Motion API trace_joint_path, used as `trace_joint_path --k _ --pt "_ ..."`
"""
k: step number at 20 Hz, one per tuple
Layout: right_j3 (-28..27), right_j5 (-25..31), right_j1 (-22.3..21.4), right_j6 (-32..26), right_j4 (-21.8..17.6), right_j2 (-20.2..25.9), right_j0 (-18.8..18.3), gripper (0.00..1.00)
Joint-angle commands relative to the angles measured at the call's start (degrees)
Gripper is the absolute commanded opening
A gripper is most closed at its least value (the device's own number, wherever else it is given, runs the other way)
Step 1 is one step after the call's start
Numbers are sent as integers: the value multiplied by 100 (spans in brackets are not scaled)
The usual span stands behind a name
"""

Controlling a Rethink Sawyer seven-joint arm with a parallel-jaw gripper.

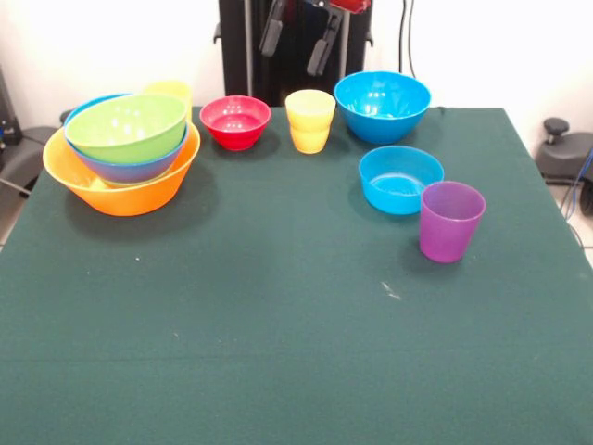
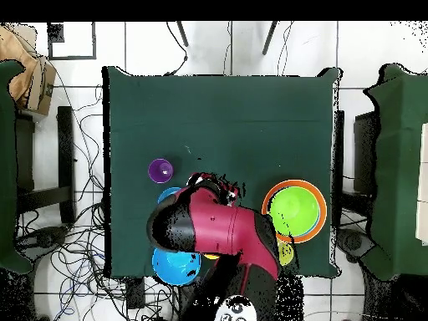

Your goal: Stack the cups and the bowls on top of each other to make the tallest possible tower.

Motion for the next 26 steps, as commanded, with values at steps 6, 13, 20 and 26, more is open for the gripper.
trace_joint_path --k 6,13,20,26 --pt "-464 613 911 980 197 -244 401 100" --pt "-511 604 1137 1145 433 -435 720 100" --pt "-486 427 1318 1225 622 -609 921 100" --pt "29 258 924 952 686 -514 775 100"
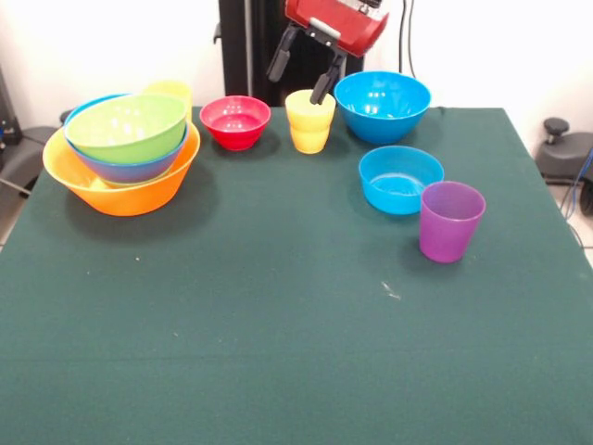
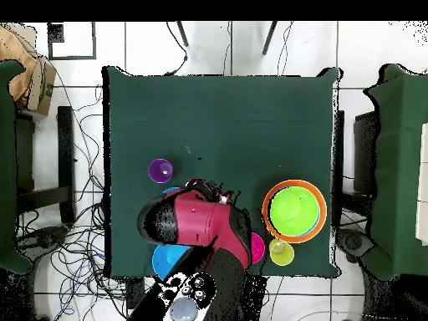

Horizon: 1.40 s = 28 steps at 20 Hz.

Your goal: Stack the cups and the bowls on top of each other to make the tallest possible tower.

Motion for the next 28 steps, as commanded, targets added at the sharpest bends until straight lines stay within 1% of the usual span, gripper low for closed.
trace_joint_path --k 1,3,5,7,9,10,13,16,19,21,25,28 --pt "519 103 -313 865 192 367 -169 100" --pt "969 -158 -692 701 147 517 -435 100" --pt "1402 -474 -1027 505 53 727 -821 100" --pt "1698 -705 -1262 253 -130 942 -1216 100" --pt "1812 -785 -1359 142 -242 1046 -1406 100" --pt "2015 -943 -1534 -104 -436 1226 -1768 100" --pt "2253 -1060 -1770 -309 -682 1501 -2250 100" --pt "2353 -1106 -1882 -379 -925 1670 -2543 100" --pt "2382 -1125 -1921 -358 -1140 1746 -2675 100" --pt "2371 -1163 -1900 -272 -1266 1714 -2675 100" --pt "2227 -1117 -1804 -110 -1470 1512 -2498 100" --pt "2143 -1171 -1714 64 -1548 1405 -2371 100"
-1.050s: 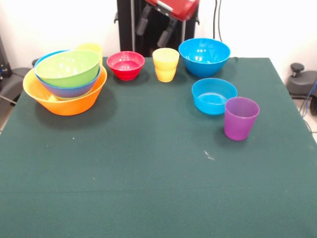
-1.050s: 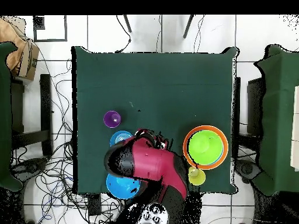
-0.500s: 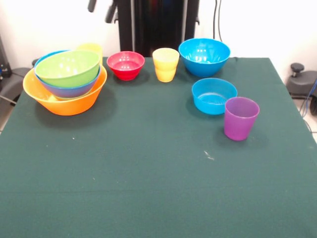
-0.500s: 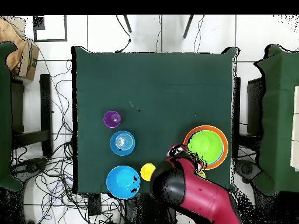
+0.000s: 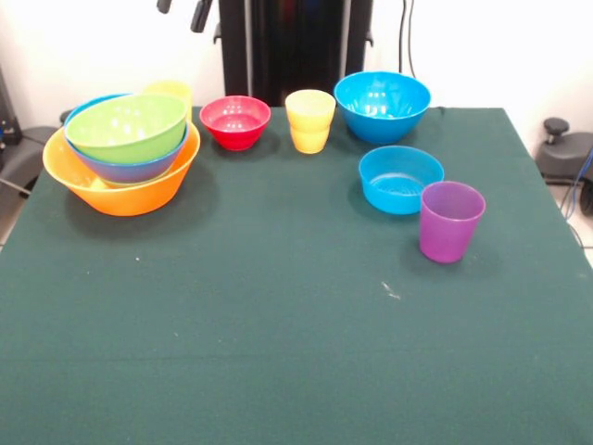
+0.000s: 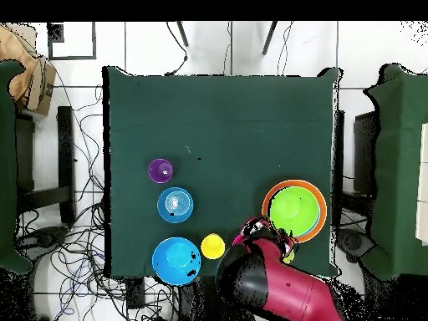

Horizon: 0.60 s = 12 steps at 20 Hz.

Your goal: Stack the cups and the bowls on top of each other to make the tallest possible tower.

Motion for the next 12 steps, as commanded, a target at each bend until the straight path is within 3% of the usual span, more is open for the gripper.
trace_joint_path --k 1,12 --pt "231 -190 225 95 -563 506 235 100" --pt "-7 -357 586 372 -638 318 556 100"
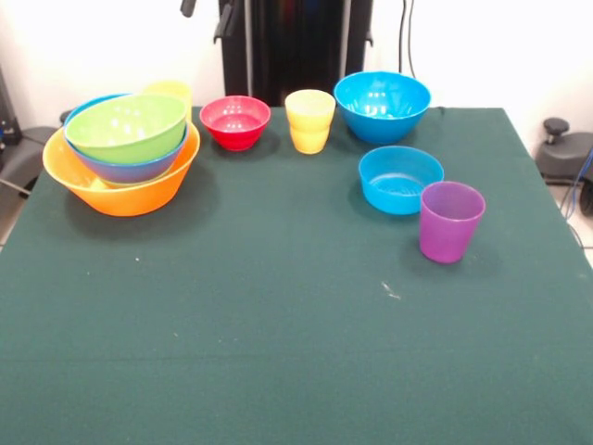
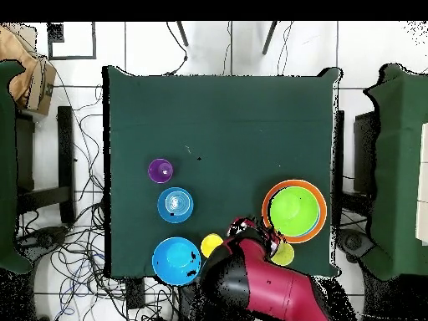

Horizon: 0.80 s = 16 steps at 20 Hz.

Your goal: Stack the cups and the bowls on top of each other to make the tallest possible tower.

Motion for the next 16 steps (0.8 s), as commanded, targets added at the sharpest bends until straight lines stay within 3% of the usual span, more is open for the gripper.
trace_joint_path --k 1,16 --pt "-9 -408 573 380 -384 321 163 100" --pt "68 -628 554 145 -479 791 -408 100"
